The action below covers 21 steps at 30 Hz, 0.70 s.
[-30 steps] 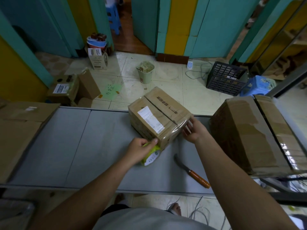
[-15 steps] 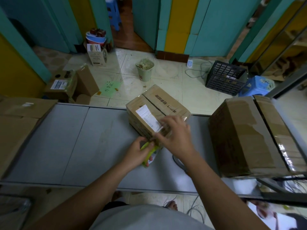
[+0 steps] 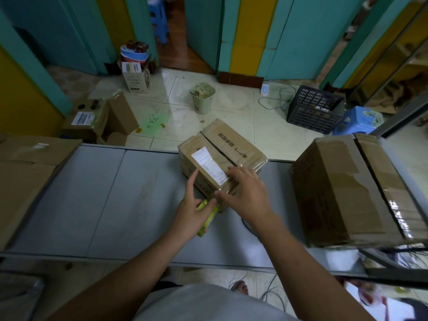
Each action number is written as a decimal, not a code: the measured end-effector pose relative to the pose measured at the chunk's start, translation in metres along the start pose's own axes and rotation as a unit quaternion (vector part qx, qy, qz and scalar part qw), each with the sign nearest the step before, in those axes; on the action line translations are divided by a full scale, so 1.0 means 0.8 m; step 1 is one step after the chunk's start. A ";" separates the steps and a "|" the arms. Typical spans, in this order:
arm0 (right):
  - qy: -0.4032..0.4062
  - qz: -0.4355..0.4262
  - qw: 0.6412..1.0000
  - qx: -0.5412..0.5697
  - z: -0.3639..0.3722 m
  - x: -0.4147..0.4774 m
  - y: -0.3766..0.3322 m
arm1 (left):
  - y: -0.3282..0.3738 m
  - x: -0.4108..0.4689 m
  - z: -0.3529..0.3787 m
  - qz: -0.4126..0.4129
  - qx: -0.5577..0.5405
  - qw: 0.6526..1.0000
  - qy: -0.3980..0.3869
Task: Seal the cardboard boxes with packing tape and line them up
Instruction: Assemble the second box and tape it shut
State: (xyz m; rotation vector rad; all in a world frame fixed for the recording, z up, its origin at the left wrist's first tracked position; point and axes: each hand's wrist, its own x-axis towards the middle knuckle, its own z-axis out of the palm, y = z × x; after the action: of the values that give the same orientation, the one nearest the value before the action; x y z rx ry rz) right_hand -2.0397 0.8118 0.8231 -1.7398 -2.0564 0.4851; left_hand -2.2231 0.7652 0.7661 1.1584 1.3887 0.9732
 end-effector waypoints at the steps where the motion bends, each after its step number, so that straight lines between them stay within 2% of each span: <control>1: 0.003 -0.003 1.000 0.006 0.000 0.001 0.001 | -0.001 0.001 -0.001 0.023 0.022 1.000 -0.002; 5: -0.035 -0.021 0.999 0.019 -0.010 0.003 0.009 | 0.006 0.008 0.003 0.060 0.094 0.992 -0.053; 7: -0.060 -0.028 0.992 0.110 -0.021 -0.003 0.016 | 0.013 0.010 0.006 0.051 0.087 0.993 -0.067; 9: -0.013 -0.015 0.980 0.200 -0.031 -0.020 0.034 | 0.016 0.011 0.007 0.051 0.097 0.992 -0.066; 11: 0.080 0.045 0.976 0.195 -0.034 -0.048 0.066 | 0.015 0.008 0.006 0.058 0.101 0.991 -0.073; 12: 0.090 0.100 0.975 0.176 -0.033 -0.064 0.087 | 0.013 0.006 0.005 0.055 0.096 0.991 -0.078; 13: 0.064 0.156 0.973 0.158 -0.029 -0.083 0.110 | 0.011 0.005 0.004 0.047 0.088 0.992 -0.081; 15: -0.060 0.247 0.962 0.098 -0.017 -0.122 0.148 | 0.007 0.005 0.003 0.032 0.084 0.992 -0.084; 17: -0.152 0.265 0.952 0.029 0.001 -0.155 0.177 | 0.005 0.006 0.003 0.026 0.089 0.992 -0.085; 19: -0.173 0.246 0.954 -0.012 0.020 -0.177 0.187 | 0.005 0.008 0.001 0.019 0.092 0.991 -0.090; 21: -0.156 0.248 0.956 -0.014 0.034 -0.189 0.192 | 0.008 0.009 0.002 0.024 0.103 0.990 -0.097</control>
State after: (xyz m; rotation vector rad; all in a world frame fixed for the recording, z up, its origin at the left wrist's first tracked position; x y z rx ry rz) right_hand -1.9017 0.6879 0.7097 -2.3299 -1.8042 0.9357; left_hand -2.2204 0.7732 0.7706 1.4067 1.3313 0.7394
